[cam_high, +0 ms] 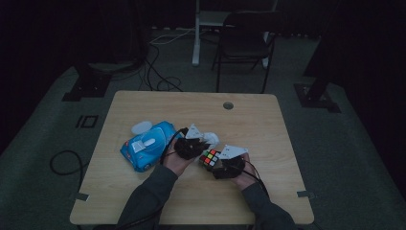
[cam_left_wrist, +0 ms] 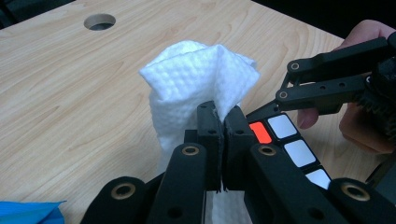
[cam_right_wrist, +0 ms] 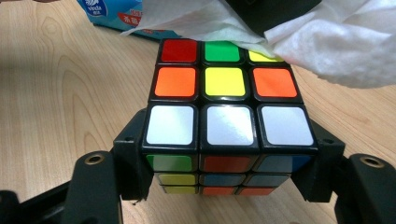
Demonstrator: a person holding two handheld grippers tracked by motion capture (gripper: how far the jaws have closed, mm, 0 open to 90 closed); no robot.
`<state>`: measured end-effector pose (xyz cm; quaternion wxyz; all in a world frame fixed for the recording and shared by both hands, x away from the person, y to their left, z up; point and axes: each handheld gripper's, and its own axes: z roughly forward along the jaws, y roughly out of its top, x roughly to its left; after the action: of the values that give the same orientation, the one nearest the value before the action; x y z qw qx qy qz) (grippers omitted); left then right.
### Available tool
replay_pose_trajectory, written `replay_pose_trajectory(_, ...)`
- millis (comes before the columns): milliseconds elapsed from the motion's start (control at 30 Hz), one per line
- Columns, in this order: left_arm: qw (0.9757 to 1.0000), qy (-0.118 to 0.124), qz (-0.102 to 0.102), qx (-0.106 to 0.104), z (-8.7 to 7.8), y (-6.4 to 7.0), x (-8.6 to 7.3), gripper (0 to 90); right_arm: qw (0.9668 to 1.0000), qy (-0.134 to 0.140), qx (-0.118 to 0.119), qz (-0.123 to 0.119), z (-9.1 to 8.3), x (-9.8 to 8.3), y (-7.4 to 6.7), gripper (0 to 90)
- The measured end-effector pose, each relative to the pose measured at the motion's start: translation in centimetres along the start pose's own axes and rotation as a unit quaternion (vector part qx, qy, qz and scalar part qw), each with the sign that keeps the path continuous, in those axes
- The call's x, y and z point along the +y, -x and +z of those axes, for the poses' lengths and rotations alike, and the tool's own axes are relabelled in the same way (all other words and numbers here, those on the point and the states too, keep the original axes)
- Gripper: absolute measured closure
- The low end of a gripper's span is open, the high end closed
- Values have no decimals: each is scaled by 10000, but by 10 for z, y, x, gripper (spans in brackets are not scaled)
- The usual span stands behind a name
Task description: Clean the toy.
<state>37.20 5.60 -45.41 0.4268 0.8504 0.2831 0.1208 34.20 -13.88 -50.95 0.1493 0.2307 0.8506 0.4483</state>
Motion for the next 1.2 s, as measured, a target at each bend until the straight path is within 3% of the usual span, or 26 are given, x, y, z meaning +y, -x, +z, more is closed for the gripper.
replay_pose_trajectory(367,9992,-117,249,-301,6,17,2,886,10000,-64,-16,-19,1,-1,0,347)
replay_pose_trajectory(733,9971,-132,496,-556,-1,35,0,886,9999,66,-118,98,-3,-1,6,347)
replay_pose_trajectory(933,9975,-79,492,-501,-8,34,-4,886,9998,80,-124,125,-5,-1,7,347)
replay_pose_trajectory(1200,9990,167,293,-284,-22,24,-8,886,9997,78,-141,156,-6,-2,8,347)
